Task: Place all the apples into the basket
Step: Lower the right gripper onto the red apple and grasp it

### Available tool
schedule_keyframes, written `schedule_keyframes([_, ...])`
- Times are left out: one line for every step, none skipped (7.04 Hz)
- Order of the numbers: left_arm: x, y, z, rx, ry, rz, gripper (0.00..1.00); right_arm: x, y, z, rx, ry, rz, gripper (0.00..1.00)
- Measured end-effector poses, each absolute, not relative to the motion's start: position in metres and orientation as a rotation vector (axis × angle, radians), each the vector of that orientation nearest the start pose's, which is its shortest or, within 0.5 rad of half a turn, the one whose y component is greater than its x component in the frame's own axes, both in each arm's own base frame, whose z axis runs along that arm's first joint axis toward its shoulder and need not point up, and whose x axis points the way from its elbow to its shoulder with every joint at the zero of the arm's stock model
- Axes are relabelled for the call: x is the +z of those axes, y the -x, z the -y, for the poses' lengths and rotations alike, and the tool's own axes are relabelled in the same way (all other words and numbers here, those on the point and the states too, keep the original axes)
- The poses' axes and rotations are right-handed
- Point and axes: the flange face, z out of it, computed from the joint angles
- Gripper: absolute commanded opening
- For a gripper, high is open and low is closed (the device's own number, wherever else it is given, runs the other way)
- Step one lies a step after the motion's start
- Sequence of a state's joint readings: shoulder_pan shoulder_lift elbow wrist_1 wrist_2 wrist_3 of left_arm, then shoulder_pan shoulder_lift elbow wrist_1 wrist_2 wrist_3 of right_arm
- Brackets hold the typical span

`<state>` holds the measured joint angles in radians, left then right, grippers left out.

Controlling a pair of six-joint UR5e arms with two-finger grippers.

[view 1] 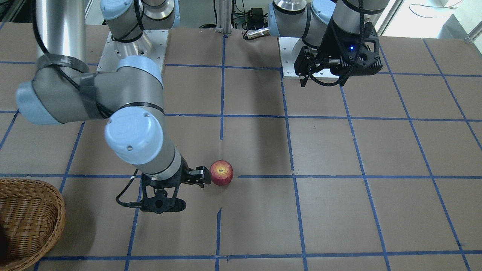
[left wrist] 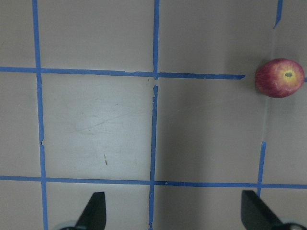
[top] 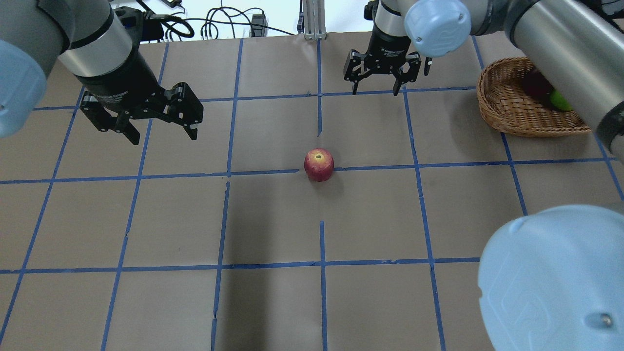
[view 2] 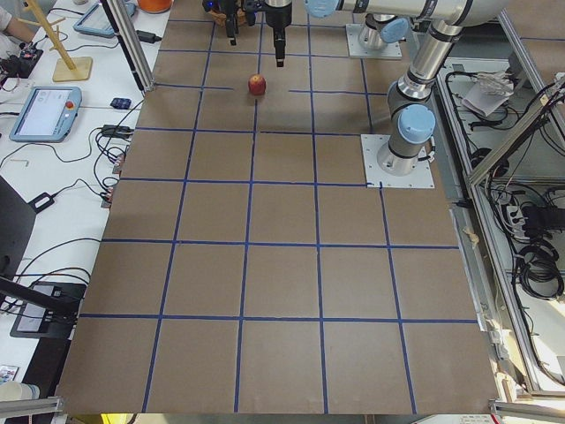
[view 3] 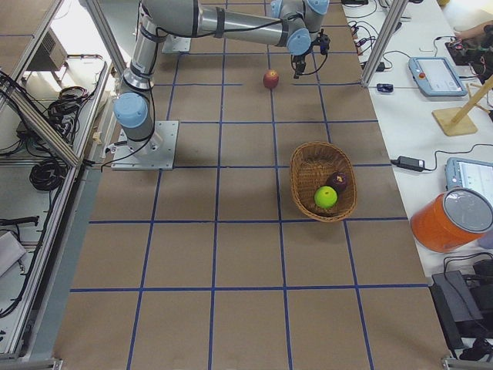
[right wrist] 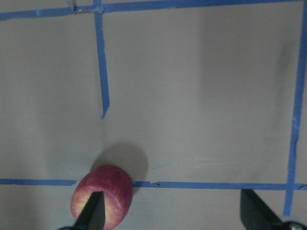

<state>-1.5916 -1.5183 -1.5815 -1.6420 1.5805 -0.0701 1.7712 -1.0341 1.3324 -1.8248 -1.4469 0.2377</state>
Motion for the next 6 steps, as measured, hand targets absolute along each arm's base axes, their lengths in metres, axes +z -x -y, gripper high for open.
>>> schedule_keyframes([0.502, 0.142, 0.464, 0.026, 0.077, -3.128, 1.00, 0.286, -0.301, 0.636, 0.084, -0.113, -3.025, 1.00])
schedule_keyframes([0.504, 0.141, 0.464, 0.012, 0.077, -3.127, 1.00, 0.265, -0.315, 0.624, 0.103, -0.148, -3.027, 1.00])
schedule_keyframes([0.505, 0.141, 0.465, -0.006, 0.078, -3.127, 1.00, 0.244, -0.326, 0.610, 0.149, -0.159, -3.028, 1.00])
schedule_keyframes([0.506, 0.141, 0.466, -0.021, 0.078, -3.127, 1.00, 0.229, -0.334, 0.598, 0.198, -0.164, -3.018, 1.00])
schedule_keyframes([0.507, 0.141, 0.466, -0.029, 0.079, -3.126, 1.00, 0.219, -0.340, 0.591, 0.233, -0.164, -3.006, 1.00])
schedule_keyframes([0.507, 0.140, 0.466, -0.032, 0.080, -3.126, 1.00, 0.212, -0.343, 0.589, 0.254, -0.162, -3.000, 1.00])
